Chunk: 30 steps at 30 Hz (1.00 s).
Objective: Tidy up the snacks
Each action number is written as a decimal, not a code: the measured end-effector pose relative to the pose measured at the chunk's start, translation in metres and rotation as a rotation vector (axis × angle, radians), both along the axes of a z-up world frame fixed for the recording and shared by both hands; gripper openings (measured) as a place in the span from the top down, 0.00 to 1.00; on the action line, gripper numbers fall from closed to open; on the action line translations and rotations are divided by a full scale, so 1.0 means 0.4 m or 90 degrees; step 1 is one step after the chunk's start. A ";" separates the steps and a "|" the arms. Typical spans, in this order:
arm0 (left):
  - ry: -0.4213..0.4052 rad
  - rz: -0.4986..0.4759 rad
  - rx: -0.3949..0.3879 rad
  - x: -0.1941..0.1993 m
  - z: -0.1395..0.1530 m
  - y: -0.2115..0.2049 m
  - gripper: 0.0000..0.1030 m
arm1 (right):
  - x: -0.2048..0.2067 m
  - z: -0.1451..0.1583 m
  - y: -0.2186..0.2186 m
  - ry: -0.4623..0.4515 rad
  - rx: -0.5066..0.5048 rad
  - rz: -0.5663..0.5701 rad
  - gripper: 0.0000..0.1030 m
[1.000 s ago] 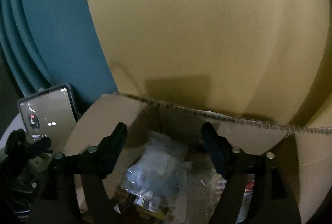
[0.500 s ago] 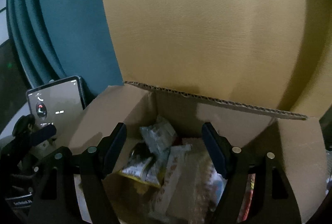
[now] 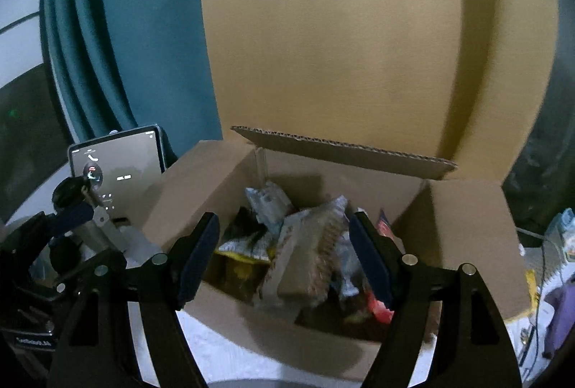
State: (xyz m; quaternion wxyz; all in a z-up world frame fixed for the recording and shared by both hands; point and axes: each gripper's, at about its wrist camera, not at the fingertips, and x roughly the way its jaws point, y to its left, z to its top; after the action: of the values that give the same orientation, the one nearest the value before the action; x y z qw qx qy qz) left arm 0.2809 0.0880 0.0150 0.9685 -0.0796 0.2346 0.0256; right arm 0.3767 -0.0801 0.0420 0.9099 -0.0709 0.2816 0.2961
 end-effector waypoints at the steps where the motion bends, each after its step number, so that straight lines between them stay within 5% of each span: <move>1: -0.002 -0.002 -0.001 -0.014 0.002 -0.009 0.09 | -0.011 0.002 -0.010 -0.003 0.000 -0.001 0.25; 15: -0.065 -0.003 0.017 -0.205 -0.012 -0.140 0.09 | -0.215 0.001 -0.173 -0.039 0.013 -0.031 0.25; 30: -0.076 -0.005 0.016 -0.398 -0.024 -0.254 0.09 | -0.445 -0.027 -0.329 -0.077 0.027 -0.079 0.25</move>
State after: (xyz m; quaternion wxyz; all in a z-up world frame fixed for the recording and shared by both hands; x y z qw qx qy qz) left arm 0.1218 -0.0137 0.0052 0.9817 -0.0679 0.1767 0.0200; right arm 0.1989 -0.2118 0.0311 0.9432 -0.0520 0.2236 0.2402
